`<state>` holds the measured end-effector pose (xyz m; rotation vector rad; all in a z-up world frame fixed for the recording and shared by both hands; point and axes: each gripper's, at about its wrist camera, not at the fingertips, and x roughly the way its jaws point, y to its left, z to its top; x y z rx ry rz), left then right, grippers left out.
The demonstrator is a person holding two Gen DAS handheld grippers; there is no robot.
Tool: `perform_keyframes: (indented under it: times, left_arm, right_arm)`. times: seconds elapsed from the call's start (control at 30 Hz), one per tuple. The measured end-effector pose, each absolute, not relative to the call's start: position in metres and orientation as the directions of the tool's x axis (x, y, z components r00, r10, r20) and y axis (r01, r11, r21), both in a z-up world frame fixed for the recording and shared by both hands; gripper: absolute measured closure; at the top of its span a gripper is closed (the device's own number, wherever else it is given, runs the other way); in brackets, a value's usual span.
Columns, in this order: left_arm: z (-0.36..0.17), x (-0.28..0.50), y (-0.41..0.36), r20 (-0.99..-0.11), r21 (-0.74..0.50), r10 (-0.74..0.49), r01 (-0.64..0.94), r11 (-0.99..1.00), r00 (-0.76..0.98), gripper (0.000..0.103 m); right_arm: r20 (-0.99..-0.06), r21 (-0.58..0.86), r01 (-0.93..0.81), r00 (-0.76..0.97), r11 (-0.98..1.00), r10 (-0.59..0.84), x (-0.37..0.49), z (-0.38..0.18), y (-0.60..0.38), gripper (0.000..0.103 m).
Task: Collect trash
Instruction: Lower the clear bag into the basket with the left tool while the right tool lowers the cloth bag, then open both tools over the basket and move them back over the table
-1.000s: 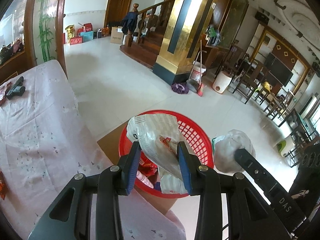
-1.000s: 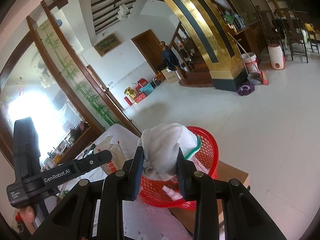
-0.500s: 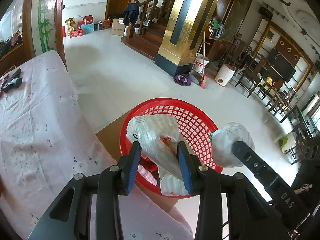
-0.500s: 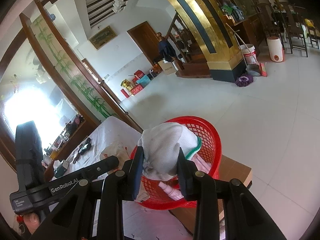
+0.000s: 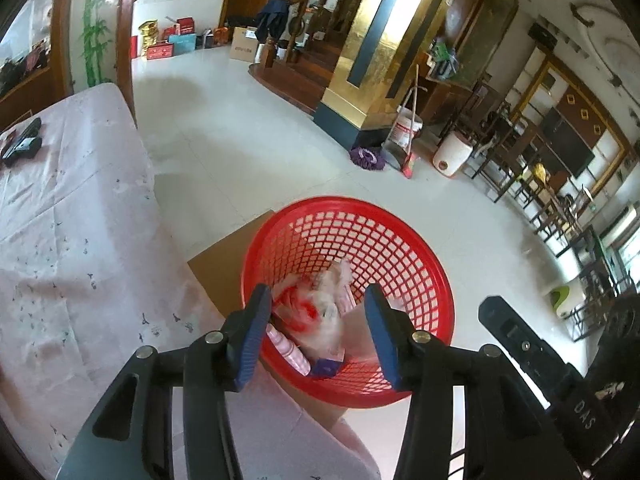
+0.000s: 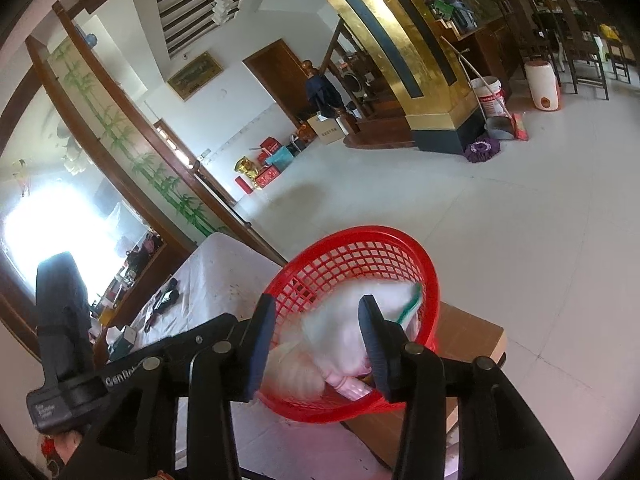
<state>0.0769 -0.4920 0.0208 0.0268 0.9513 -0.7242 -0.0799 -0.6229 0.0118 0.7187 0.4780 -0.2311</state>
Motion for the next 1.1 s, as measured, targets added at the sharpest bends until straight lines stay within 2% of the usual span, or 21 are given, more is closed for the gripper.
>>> perform_keyframes:
  times: [0.13,0.2,0.33,0.4,0.6,0.8,1.1]
  left_arm:
    - [0.034,0.069,-0.478,-0.739,-0.287,-0.561,0.579,0.763,0.373,0.054]
    - [0.043,0.063,-0.462,-0.724,-0.286,-0.571,0.584,0.760,0.388,0.046]
    - [0.066,0.043,-0.410,-0.675,-0.299,-0.576,0.542,0.785,0.461,0.032]
    - [0.076,0.033,-0.376,-0.656,-0.312,-0.568,0.506,0.804,0.497,0.032]
    - [0.095,0.004,-0.267,-0.624,-0.307,-0.452,0.332,0.892,0.637,0.029]
    - [0.097,-0.008,-0.167,-0.624,-0.300,-0.318,0.156,0.941,0.714,0.029]
    - [0.080,0.006,-0.055,-0.652,-0.349,-0.203,-0.052,0.935,0.731,0.028]
  right_arm:
    - [-0.485,0.574,0.351,0.874,0.740,-0.039,-0.084,0.019,-0.617,0.056]
    - [-0.474,0.574,0.338,0.880,0.746,-0.034,-0.089,0.026,-0.612,0.054]
    - [-0.433,0.567,0.288,0.901,0.772,-0.018,-0.099,0.047,-0.588,0.039]
    - [-0.413,0.559,0.244,0.910,0.792,0.011,-0.102,0.057,-0.571,0.033]
    - [-0.372,0.531,0.083,0.917,0.843,0.144,-0.096,0.081,-0.498,0.027]
    - [-0.385,0.494,-0.054,0.881,0.868,0.274,-0.072,0.090,-0.420,0.026]
    - [-0.457,0.430,-0.214,0.787,0.877,0.416,-0.027,0.078,-0.337,0.026]
